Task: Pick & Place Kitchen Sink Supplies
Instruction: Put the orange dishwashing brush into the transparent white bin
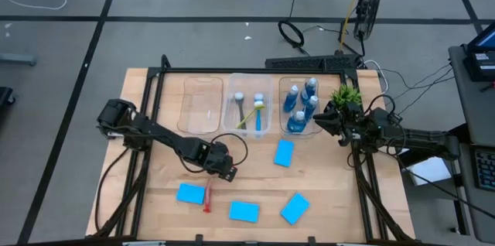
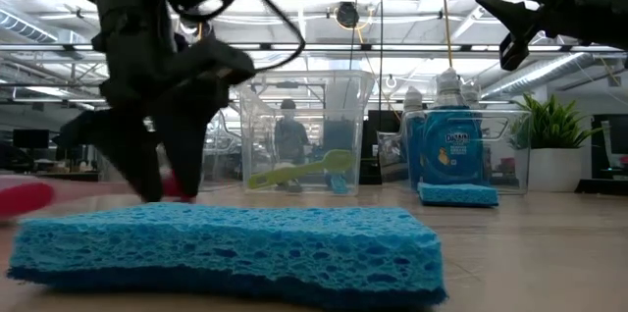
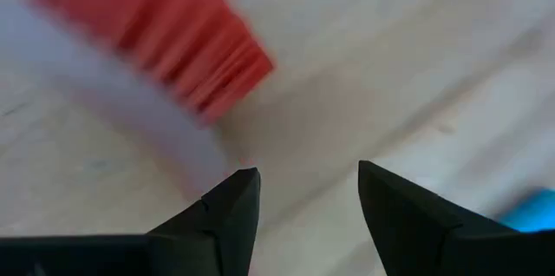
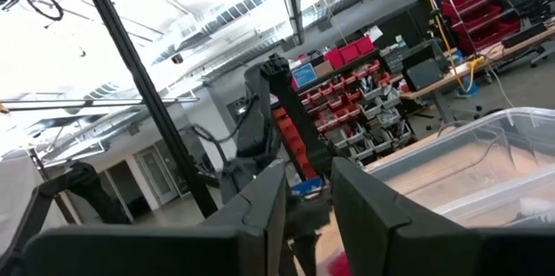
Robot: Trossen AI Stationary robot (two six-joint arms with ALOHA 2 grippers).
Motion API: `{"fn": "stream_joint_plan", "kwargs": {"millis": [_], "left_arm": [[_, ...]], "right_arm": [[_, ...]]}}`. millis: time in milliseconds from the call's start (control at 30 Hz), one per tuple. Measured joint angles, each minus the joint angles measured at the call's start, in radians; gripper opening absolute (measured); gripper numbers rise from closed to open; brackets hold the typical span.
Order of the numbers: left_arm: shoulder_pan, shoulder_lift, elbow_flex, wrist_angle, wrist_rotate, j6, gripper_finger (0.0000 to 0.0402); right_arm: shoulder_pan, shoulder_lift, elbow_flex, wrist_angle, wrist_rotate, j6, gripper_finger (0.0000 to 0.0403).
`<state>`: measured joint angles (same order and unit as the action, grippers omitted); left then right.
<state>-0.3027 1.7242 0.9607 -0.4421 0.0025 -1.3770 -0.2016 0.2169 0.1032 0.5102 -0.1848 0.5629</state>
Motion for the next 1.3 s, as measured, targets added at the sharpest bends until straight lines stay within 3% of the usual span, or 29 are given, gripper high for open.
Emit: {"fn": "stream_joint_plan", "kwargs": {"millis": [233,433,700,967,1300], "left_arm": [[0.000,0.035,0.008,-0.014,0.078,-0.105,0.0200],[-0.017,-0.028,0.079,-0.049,0.078,-0.133,0.0200],[-0.055,-0.058,0.190,-0.385,-0.008,-0.241,0.0200],[-0.065,-0.039,0.165,-0.475,-0.046,-0.331,0.0200],[-0.079,-0.034,0.056,-0.420,-0.004,-0.439,0.0200]], "right_arm": [[0.000,0.000,0.000,-0.008,0.000,-0.001,0.0086],[0.000,0.000,0.000,-0.036,0.000,-0.002,0.0086],[0.000,0.000,0.000,-0.090,0.000,-0.002,0.0086],[0.000,0.000,0.000,-0.097,-0.001,0.001,0.0086],[0.000,0.000,0.000,-0.096,-0.003,0.000,0.0086]]}}
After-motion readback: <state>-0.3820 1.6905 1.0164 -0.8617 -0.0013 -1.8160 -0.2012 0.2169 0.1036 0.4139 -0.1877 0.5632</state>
